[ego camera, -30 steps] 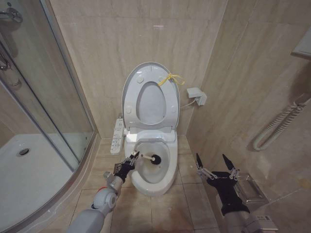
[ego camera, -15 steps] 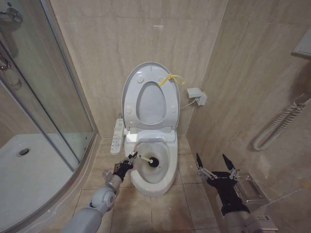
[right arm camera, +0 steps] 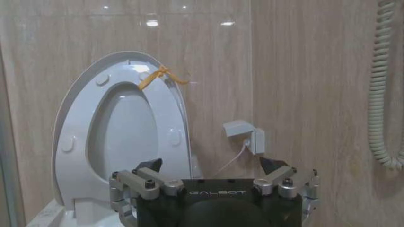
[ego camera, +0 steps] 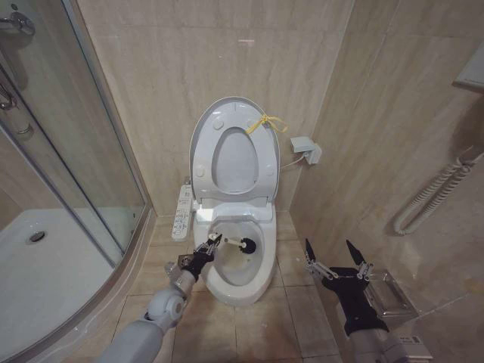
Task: Open the toilet lid, clean the toilet bowl with a toilet brush, close the toilet lid, and flush.
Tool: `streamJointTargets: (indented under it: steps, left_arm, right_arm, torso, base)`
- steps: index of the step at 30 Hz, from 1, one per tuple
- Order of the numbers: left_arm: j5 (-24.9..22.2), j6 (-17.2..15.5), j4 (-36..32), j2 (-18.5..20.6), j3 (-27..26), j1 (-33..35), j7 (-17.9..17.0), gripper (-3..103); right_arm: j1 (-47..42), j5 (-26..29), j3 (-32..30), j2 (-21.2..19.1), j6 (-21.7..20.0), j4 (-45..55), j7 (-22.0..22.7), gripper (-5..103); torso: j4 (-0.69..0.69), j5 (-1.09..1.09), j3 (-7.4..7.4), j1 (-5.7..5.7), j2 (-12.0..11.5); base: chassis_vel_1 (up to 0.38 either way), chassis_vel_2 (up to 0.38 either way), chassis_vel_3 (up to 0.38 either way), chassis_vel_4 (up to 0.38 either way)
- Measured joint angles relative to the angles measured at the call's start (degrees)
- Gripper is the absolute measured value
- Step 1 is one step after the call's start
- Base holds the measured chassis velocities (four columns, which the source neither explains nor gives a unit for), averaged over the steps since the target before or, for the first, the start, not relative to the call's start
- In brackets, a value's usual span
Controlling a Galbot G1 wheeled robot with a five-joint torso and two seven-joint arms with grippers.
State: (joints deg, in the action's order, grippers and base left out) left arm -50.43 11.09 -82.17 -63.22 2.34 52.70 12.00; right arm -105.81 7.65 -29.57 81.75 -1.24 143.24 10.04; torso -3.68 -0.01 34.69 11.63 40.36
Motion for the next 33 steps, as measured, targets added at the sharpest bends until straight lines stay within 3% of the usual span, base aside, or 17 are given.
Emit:
streamJointTargets:
  steps: [8, 14, 19, 27, 33]
  left_arm:
    - [-0.94, -0.74, -1.28, 1.33, -0.71, 1.31, -0.64, 21]
    - [0.44, 0.14, 3.11, -1.03, -0.31, 0.34, 0.49, 21]
    - [0.62, 0.13, 2.57, -1.69, 0.06, 0.23, 0.37, 21]
    - [-1.86, -1.4, -4.62, 2.2, -0.28, 2.11, -1.35, 21]
    - [-2.55, -1.94, -5.55, 3.34, -0.66, 2.64, -2.25, 21]
  right_arm:
    - [0.0, 0.0, 0.0, 0.0, 0.0, 0.0, 0.0, 100]
    - [0.0, 0.0, 0.0, 0.0, 0.0, 0.0, 0.0, 100]
    - [0.0, 0.0, 0.0, 0.0, 0.0, 0.0, 0.0, 100]
    - [0.0, 0.0, 0.0, 0.0, 0.0, 0.0, 0.0, 100]
    - [0.0, 0.0, 0.0, 0.0, 0.0, 0.0, 0.0, 100]
  torso:
    - [0.01, 0.0, 0.0, 0.0, 0.0]
    - [0.02, 0.0, 0.0, 0.0, 0.0]
    - [0.03, 0.01, 0.0, 0.0, 0.0]
    - [0.0, 0.0, 0.0, 0.0, 0.0]
    - [0.01, 0.0, 0.0, 0.0, 0.0]
  base:
    - [0.0, 0.0, 0.0, 0.0]
    - [0.0, 0.0, 0.0, 0.0]
    - [0.0, 0.0, 0.0, 0.0]
    - [0.0, 0.0, 0.0, 0.0]
    - [0.0, 0.0, 0.0, 0.0]
